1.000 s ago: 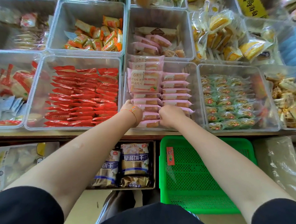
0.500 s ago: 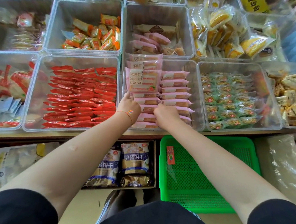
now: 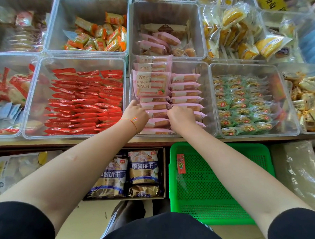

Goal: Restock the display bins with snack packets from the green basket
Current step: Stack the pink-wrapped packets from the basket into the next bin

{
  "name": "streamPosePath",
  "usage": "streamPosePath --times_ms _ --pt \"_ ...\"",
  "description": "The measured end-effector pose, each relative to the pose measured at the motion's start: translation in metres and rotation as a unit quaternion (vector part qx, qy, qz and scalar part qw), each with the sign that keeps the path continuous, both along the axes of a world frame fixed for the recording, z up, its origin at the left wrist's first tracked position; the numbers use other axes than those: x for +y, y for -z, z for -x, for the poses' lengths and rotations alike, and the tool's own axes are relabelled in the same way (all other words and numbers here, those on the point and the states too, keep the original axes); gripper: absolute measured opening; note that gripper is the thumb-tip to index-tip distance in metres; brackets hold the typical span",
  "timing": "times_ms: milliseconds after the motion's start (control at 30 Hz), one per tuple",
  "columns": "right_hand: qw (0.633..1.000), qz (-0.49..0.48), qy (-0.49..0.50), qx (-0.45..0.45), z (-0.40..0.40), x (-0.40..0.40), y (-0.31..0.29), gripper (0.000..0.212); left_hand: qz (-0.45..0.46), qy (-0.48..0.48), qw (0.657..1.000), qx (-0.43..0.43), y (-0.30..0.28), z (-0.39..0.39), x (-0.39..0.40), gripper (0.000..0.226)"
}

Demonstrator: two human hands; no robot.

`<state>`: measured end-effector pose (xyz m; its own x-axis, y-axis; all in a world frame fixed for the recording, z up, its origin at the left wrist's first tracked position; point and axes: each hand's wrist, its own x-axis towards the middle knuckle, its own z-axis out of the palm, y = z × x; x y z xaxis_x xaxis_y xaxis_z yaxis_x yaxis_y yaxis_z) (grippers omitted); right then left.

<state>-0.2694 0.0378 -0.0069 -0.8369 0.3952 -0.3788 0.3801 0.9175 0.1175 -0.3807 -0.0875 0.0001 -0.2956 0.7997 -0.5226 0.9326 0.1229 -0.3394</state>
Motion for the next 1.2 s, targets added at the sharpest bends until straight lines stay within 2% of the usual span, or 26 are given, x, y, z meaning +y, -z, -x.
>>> streamPosePath --times_ms 133,233,267,367,433,500,567,733,933,1067,1133,1200 --pt "1.000 -0.001 0.015 0.026 -0.002 0.003 0.002 0.020 0.042 0.071 0.996 -0.014 -0.002 -0.005 0.003 0.027" --pt "0.999 0.031 0.013 0.015 -0.005 0.006 0.005 0.014 0.084 0.046 0.995 -0.042 -0.006 0.004 0.007 0.014" --pt "0.998 0.060 0.012 0.017 -0.005 0.009 0.005 0.010 0.076 0.023 0.995 -0.057 -0.007 0.009 0.006 0.015" --pt "0.984 0.152 0.029 0.090 -0.004 0.021 0.005 0.021 -0.019 0.005 0.998 -0.056 -0.006 0.022 0.001 0.024" --pt "0.978 0.138 0.038 0.150 -0.003 0.023 0.008 0.018 -0.088 0.000 0.996 -0.021 0.002 0.024 -0.002 0.022" --pt "0.983 0.111 0.047 0.140 -0.001 0.022 0.013 0.019 -0.129 -0.024 0.991 -0.001 0.011 0.022 -0.004 0.021" --pt "0.986 0.101 0.069 0.116 0.001 0.017 0.018 0.021 -0.146 -0.045 0.988 0.011 0.017 0.018 -0.005 0.023" --pt "0.987 0.058 0.060 0.138 0.009 0.009 0.017 0.022 -0.172 -0.089 0.981 0.027 0.020 0.014 -0.005 0.027" --pt "0.992 0.045 0.055 0.106 0.019 0.018 0.016 0.011 -0.117 -0.040 0.992 0.007 0.016 0.007 -0.002 0.027" --pt "0.993 0.086 0.046 0.062 0.019 0.025 0.013 0.012 -0.090 -0.088 0.992 0.015 0.012 0.010 0.006 0.026" --pt "0.989 0.116 0.050 0.078 0.013 0.030 0.011 0.015 -0.122 -0.090 0.988 0.003 0.012 0.005 0.008 0.027" --pt "0.978 0.119 0.076 0.156 0.003 0.035 0.007 0.019 -0.211 -0.086 0.973 -0.045 0.020 -0.006 0.011 0.031"
